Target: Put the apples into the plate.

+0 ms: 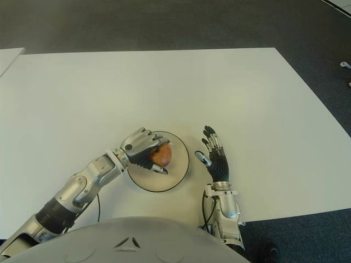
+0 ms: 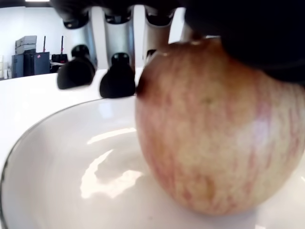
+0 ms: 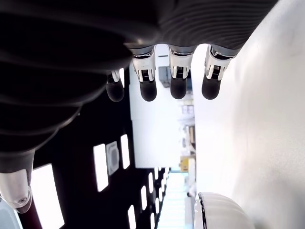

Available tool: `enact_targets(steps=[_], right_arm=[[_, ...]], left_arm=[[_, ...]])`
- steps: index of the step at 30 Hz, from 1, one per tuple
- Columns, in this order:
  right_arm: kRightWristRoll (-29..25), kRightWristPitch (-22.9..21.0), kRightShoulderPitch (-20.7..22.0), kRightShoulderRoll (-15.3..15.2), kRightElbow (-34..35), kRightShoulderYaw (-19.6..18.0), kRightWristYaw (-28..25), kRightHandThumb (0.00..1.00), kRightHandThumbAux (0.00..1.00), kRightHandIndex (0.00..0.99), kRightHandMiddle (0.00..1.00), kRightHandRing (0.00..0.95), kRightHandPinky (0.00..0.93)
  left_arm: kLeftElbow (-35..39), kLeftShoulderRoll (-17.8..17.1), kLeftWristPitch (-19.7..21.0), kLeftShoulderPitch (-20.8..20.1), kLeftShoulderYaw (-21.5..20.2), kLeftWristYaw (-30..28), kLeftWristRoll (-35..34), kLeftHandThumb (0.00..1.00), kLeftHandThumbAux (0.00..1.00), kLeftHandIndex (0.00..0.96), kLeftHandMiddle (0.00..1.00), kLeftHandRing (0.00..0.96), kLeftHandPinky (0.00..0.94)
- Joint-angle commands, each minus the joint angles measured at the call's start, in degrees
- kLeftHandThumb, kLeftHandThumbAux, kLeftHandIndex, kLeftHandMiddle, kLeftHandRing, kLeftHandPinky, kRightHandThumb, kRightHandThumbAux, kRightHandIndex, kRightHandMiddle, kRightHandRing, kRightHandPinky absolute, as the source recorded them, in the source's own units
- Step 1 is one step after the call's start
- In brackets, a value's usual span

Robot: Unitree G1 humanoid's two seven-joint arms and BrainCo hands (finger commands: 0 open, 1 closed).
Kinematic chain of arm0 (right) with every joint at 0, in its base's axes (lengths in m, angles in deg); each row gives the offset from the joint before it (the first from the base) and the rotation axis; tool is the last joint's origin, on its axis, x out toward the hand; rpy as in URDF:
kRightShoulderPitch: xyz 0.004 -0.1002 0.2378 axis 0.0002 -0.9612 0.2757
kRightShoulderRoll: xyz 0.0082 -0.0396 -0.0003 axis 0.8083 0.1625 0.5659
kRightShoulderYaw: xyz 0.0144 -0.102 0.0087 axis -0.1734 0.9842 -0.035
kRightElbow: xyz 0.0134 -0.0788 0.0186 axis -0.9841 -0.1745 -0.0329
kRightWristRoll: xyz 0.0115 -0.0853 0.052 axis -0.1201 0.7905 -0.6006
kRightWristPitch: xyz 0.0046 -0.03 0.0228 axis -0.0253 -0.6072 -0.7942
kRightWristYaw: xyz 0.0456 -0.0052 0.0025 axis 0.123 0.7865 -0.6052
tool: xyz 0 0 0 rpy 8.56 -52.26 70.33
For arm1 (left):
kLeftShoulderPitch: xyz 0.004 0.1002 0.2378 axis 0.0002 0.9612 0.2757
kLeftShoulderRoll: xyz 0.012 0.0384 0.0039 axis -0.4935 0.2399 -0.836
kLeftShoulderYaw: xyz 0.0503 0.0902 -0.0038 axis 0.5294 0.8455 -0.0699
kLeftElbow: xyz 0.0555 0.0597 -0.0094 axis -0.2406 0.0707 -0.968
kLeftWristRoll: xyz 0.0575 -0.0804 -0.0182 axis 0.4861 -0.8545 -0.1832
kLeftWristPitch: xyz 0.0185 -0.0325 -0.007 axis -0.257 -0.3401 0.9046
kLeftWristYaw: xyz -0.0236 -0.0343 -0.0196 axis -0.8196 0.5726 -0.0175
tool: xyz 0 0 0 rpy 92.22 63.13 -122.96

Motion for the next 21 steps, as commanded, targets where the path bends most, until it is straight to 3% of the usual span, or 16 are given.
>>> enact_targets(steps=[1, 8, 12, 14, 15, 16, 17, 19, 21], right_arm=[[-0.25, -4.23, -2.12, 0.72, -5.10, 0.21, 0.23, 0.056, 0.538, 0.000, 0.000, 0.000, 0.000], [-0.70, -4.30, -1.88, 0.71, -5.26, 0.18, -0.09, 0.058, 0.540, 0.000, 0.000, 0.000, 0.000], [-0.87, -4.74, -1.81, 0.68, -5.18, 0.19, -0.18, 0.062, 0.545, 0.000, 0.000, 0.000, 0.000], [-0.69, -4.48, -1.80, 0.60, -5.26, 0.26, -0.21, 0.063, 0.545, 0.000, 0.000, 0.000, 0.000], [-0.58, -4.40, -1.81, 0.58, -5.28, 0.28, -0.17, 0.064, 0.545, 0.000, 0.000, 0.000, 0.000], [-0.46, -4.37, -1.73, 0.56, -5.34, 0.27, -0.07, 0.064, 0.546, 0.000, 0.000, 0.000, 0.000], [-0.42, -4.53, -1.70, 0.62, -5.29, 0.27, 0.06, 0.064, 0.547, 0.000, 0.000, 0.000, 0.000], [-0.44, -4.79, -1.68, 0.74, -5.19, 0.30, 0.18, 0.064, 0.550, 0.000, 0.000, 0.000, 0.000], [-0.51, -4.91, -1.59, 0.76, -5.18, 0.32, 0.14, 0.064, 0.551, 0.000, 0.000, 0.000, 0.000]], left_arm=[[-1.56, -0.93, 0.17, -0.33, 1.04, -0.46, 1.40, 0.853, 0.665, 0.403, 0.521, 0.802, 0.788], [-2.20, -2.04, -1.83, -1.30, 0.73, -0.30, -0.72, 0.854, 0.663, 0.407, 0.534, 0.770, 0.754], [-2.40, -2.24, -3.44, -1.29, -0.01, 1.16, -2.93, 0.845, 0.658, 0.436, 0.500, 0.732, 0.668], [-2.56, -2.43, -4.10, -1.06, -0.23, 1.61, -3.78, 0.776, 0.673, 0.432, 0.608, 0.706, 0.656], [-2.58, -2.56, -4.35, -0.92, -0.27, 1.71, -4.07, 0.648, 0.556, 0.408, 0.602, 0.664, 0.618], [-2.76, -2.69, -4.57, -0.85, -0.18, 1.82, -4.15, 0.602, 0.515, 0.399, 0.600, 0.648, 0.604], [-2.97, -2.86, -4.99, -0.89, -0.05, 2.20, -4.06, 0.520, 0.454, 0.370, 0.571, 0.598, 0.556], [-3.19, -3.22, -5.63, -1.04, 0.17, 2.85, -3.71, 0.378, 0.382, 0.257, 0.420, 0.423, 0.398], [-3.06, -3.45, -5.79, -1.17, 0.39, 2.66, -3.38, 0.311, 0.356, 0.176, 0.315, 0.315, 0.305]])
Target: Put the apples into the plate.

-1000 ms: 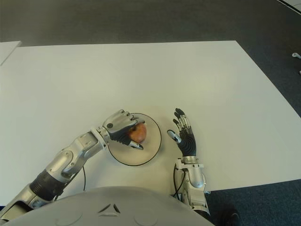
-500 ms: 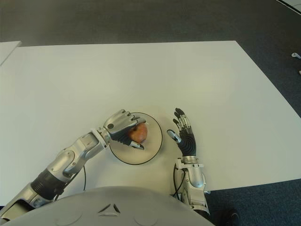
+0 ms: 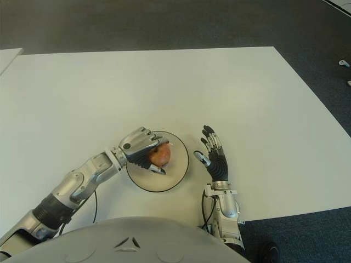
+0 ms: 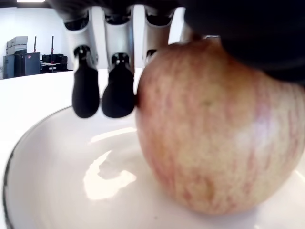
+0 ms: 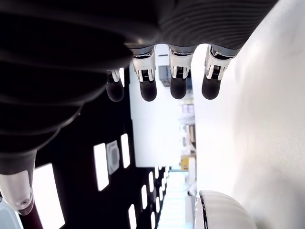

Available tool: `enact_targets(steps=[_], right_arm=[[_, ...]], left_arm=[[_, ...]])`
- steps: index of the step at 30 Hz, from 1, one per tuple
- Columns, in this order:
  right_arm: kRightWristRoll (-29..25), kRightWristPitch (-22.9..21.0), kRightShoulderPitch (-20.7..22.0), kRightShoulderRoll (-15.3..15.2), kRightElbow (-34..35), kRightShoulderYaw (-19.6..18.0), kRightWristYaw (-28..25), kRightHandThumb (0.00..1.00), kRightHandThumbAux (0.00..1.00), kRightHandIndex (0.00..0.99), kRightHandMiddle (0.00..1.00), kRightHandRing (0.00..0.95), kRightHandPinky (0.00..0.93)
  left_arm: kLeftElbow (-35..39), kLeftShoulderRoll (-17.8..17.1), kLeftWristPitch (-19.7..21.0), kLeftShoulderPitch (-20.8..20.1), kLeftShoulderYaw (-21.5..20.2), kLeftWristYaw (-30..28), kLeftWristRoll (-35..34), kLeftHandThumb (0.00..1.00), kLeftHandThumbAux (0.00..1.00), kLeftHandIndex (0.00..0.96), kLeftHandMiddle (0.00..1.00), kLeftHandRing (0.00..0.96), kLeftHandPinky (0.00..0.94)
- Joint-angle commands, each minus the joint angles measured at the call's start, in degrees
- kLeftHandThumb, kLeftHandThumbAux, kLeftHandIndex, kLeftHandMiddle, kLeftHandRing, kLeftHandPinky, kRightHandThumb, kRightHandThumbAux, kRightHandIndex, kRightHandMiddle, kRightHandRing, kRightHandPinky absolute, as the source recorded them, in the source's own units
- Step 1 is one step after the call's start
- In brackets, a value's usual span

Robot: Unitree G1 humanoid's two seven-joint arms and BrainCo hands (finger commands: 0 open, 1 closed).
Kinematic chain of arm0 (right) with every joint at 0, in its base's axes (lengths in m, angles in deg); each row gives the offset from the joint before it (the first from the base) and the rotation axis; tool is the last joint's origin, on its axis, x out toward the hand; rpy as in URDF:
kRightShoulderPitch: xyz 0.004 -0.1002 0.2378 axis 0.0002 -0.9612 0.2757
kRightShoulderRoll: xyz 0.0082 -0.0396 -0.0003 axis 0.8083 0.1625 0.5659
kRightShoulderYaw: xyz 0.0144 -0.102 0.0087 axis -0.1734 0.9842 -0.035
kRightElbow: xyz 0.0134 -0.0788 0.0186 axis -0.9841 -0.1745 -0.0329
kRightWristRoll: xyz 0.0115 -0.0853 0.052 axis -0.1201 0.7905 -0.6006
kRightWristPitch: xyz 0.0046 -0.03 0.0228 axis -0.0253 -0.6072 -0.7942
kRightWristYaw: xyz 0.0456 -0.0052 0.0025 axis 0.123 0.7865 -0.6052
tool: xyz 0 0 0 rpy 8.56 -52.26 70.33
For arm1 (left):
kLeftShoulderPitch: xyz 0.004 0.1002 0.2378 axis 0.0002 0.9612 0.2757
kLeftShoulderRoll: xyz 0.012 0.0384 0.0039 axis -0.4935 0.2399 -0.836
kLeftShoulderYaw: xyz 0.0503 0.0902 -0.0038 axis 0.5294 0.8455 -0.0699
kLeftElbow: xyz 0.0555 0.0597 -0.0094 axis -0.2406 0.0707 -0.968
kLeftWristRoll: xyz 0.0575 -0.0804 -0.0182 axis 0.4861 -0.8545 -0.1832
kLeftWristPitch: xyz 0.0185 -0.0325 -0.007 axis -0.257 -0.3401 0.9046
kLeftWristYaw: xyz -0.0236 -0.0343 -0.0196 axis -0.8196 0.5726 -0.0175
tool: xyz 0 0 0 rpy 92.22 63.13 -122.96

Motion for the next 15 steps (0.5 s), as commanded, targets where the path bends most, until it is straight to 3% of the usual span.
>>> enact_targets(steps=[1, 7, 15], right_arm=[[-0.15, -4.89, -1.88, 0.68, -5.09, 0.30, 0.24, 0.064, 0.551, 0.000, 0.000, 0.000, 0.000], [0.14, -4.60, -1.72, 0.51, -5.20, 0.45, 0.10, 0.058, 0.547, 0.000, 0.000, 0.000, 0.000], [0.67, -4.34, -1.66, 0.46, -5.20, 0.51, 0.23, 0.052, 0.540, 0.000, 0.000, 0.000, 0.000]], left_arm=[[-0.87, -1.12, -1.15, 0.26, 0.76, 0.11, 0.36, 0.271, 0.342, 0.125, 0.240, 0.237, 0.239], [2.25, -1.02, 0.94, 0.17, 0.79, -6.74, -0.51, 0.150, 0.310, 0.017, 0.040, 0.038, 0.042], [6.98, -2.96, 0.54, 1.44, -1.62, -10.50, -3.58, 0.095, 0.290, 0.000, 0.002, 0.001, 0.002]])
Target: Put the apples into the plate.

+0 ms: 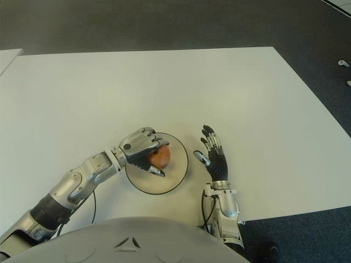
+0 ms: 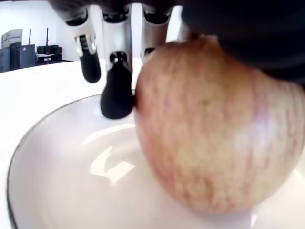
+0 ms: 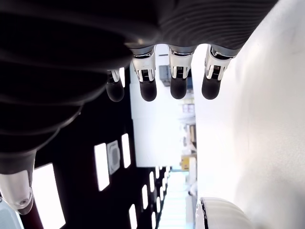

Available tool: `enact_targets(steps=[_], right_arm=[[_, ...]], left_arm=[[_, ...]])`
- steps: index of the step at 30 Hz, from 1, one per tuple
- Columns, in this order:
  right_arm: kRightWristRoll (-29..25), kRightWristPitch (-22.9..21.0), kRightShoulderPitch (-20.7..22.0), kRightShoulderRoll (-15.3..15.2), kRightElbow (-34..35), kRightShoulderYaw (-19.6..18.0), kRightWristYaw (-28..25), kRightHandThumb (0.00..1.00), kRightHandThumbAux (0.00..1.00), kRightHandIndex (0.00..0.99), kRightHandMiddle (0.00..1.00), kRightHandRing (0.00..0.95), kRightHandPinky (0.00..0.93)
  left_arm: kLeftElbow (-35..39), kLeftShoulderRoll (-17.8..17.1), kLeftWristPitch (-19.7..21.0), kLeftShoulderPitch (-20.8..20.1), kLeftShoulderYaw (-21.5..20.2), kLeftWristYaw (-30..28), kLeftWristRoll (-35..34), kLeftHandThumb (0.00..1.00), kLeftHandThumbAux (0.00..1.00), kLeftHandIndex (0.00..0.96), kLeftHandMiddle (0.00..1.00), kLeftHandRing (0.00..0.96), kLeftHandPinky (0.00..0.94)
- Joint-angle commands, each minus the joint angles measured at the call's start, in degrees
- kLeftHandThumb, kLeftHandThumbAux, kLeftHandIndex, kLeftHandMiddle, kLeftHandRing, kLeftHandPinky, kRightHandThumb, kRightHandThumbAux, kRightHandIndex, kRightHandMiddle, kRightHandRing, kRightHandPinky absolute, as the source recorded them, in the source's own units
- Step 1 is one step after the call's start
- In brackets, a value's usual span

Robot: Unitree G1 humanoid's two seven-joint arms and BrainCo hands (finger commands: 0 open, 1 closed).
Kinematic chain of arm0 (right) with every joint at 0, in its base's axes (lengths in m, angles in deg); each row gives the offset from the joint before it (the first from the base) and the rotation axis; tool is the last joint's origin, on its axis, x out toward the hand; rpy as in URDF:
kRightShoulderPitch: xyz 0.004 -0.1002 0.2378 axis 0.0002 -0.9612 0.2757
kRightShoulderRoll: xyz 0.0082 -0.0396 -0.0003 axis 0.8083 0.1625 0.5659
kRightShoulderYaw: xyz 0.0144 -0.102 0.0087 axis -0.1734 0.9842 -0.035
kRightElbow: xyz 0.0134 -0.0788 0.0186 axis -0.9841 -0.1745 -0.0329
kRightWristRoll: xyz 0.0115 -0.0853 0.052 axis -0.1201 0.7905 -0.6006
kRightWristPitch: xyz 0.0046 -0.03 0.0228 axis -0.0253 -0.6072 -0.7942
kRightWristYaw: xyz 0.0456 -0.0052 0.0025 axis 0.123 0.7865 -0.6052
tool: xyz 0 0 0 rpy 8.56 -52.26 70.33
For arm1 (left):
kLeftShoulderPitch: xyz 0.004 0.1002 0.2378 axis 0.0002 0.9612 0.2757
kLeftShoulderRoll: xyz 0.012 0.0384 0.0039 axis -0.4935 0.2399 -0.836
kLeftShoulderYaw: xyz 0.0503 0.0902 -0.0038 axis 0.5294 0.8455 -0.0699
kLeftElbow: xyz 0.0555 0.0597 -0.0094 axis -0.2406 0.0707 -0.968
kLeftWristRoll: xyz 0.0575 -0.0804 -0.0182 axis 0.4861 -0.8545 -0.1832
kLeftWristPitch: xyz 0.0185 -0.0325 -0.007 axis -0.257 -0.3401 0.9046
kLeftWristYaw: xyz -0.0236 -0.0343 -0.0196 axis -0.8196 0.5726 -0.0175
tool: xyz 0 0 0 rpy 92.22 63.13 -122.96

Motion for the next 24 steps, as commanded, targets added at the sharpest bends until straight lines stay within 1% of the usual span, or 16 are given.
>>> enact_targets(steps=[1, 10, 18, 24], right_arm=[[0.20, -4.54, -2.02, 0.56, -4.88, 0.40, 0.33, 0.053, 0.539, 0.000, 0.000, 0.000, 0.000], [0.39, -5.01, -2.16, 0.67, -4.49, 0.46, 0.94, 0.059, 0.538, 0.000, 0.000, 0.000, 0.000], [0.83, -3.72, -1.85, 0.13, -5.03, 0.71, 0.41, 0.047, 0.524, 0.000, 0.000, 0.000, 0.000], [1.09, -4.76, -1.83, 0.15, -4.81, 0.67, 0.79, 0.042, 0.512, 0.000, 0.000, 0.000, 0.000]], left_arm=[[1.21, -1.16, -0.47, 0.59, -0.94, -1.59, -1.81, 0.091, 0.286, 0.000, 0.001, 0.001, 0.001], [1.16, -0.86, -1.45, 0.82, -1.63, -0.45, -3.90, 0.071, 0.258, 0.000, 0.000, 0.000, 0.000], [1.85, -0.34, -1.55, 1.46, -2.48, 0.33, -3.50, 0.073, 0.241, 0.000, 0.000, 0.000, 0.000], [2.11, 0.29, -1.33, 2.32, -3.48, 1.71, -4.22, 0.070, 0.227, 0.000, 0.000, 0.000, 0.000]])
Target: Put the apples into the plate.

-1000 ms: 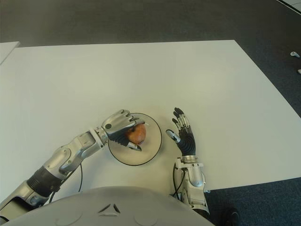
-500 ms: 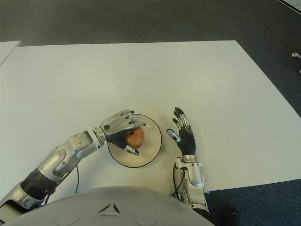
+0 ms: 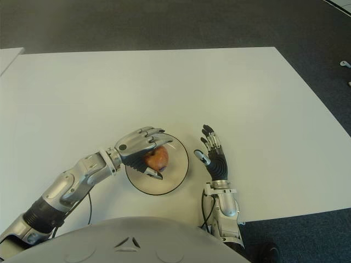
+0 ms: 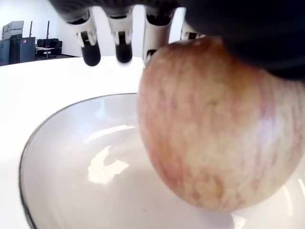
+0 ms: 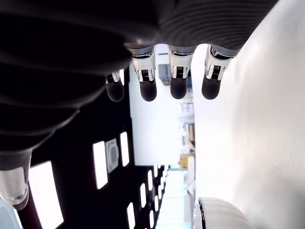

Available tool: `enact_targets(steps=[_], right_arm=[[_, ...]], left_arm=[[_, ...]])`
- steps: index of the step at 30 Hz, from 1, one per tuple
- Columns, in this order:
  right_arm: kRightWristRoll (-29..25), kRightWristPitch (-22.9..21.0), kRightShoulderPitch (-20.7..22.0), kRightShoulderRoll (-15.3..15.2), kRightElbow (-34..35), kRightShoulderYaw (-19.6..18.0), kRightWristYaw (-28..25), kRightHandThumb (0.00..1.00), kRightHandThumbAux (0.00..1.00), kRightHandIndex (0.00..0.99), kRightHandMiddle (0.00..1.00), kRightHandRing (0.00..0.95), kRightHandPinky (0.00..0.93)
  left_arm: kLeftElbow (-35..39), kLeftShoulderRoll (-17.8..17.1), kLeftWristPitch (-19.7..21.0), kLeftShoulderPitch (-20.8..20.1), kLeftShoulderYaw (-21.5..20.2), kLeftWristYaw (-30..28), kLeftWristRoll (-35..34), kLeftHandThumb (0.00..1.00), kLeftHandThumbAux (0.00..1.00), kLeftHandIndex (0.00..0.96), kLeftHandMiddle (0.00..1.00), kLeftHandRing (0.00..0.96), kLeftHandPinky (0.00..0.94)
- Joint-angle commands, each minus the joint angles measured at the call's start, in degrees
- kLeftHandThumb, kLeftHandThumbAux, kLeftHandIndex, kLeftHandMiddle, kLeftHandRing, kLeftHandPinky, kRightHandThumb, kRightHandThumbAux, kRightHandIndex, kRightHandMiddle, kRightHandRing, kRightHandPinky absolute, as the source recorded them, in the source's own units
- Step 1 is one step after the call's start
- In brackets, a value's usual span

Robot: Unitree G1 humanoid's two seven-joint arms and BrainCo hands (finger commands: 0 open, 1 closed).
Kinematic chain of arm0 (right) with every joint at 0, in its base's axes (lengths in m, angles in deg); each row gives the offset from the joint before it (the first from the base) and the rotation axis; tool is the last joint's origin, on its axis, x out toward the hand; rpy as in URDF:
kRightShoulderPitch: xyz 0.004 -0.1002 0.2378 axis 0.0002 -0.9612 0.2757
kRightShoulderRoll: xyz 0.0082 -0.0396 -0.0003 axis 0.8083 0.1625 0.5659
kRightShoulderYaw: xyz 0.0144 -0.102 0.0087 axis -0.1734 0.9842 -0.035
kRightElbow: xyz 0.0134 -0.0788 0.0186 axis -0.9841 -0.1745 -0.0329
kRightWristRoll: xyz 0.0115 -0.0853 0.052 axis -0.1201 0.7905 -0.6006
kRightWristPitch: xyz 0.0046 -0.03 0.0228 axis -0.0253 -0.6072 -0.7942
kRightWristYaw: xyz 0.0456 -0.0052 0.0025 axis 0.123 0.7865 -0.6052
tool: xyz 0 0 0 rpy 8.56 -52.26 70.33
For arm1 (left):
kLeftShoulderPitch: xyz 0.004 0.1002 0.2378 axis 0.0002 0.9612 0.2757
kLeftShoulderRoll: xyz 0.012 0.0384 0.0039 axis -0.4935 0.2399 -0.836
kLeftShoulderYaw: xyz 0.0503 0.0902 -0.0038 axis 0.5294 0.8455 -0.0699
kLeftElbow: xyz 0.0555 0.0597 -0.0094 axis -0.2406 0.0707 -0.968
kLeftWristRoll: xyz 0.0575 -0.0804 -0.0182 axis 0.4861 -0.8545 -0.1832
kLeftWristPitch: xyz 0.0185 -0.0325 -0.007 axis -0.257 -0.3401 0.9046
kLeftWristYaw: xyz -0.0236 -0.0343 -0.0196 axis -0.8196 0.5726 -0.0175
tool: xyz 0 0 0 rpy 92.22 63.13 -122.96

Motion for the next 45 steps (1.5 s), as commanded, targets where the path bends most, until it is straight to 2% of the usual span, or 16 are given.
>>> enact_targets(steps=[1, 9, 14, 18, 25, 31, 39, 45], right_arm=[[0.57, -4.65, -2.01, 0.39, -4.76, 0.49, 0.37, 0.043, 0.511, 0.000, 0.000, 0.000, 0.000], [-0.29, -5.50, -2.79, 1.40, -4.04, 0.61, 0.54, 0.058, 0.510, 0.000, 0.000, 0.000, 0.000], [-0.20, -7.00, -3.35, 1.59, -2.68, 0.86, 0.99, 0.065, 0.503, 0.000, 0.000, 0.000, 0.000], [-0.05, -7.63, -3.71, 1.61, -2.07, 1.03, 1.04, 0.066, 0.501, 0.000, 0.000, 0.000, 0.000], [-0.36, -6.30, -3.21, 0.94, -3.39, 0.94, -0.26, 0.057, 0.501, 0.000, 0.000, 0.000, 0.000], [-0.14, -5.83, -2.91, 0.89, -3.88, 0.89, -0.53, 0.051, 0.509, 0.000, 0.000, 0.000, 0.000], [0.97, -4.83, -2.44, 0.53, -4.80, 1.00, -0.26, 0.040, 0.499, 0.000, 0.000, 0.000, 0.000], [2.19, -4.22, -2.30, 0.24, -5.29, 1.36, 0.06, 0.029, 0.480, 0.000, 0.000, 0.000, 0.000]], left_arm=[[0.68, 0.62, 0.00, 0.79, -1.33, 2.17, -1.04, 0.071, 0.222, 0.000, 0.000, 0.000, 0.000], [1.14, 1.94, 1.53, 1.76, -3.02, 3.07, -1.72, 0.079, 0.216, 0.000, 0.000, 0.000, 0.000], [2.05, 5.46, 6.04, 4.27, -5.34, 3.96, -3.73, 0.104, 0.246, 0.000, 0.000, 0.000, 0.000], [2.53, 9.09, 9.08, 6.46, -7.61, 4.99, -8.46, 0.121, 0.268, 0.000, 0.000, 0.000, 0.000], [2.90, 11.87, 9.77, 9.28, -10.54, 7.26, -14.24, 0.141, 0.292, 0.000, 0.000, 0.000, 0.000], [3.10, 11.34, 8.14, 10.30, -11.72, 8.43, -15.76, 0.158, 0.282, 0.000, 0.000, 0.000, 0.000], [2.79, 8.63, 5.44, 9.85, -12.01, 11.50, -12.02, 0.170, 0.206, 0.000, 0.000, 0.000, 0.000], [3.52, 6.44, 4.17, 9.45, -12.21, 10.84, -11.01, 0.175, 0.163, 0.000, 0.000, 0.000, 0.000]])
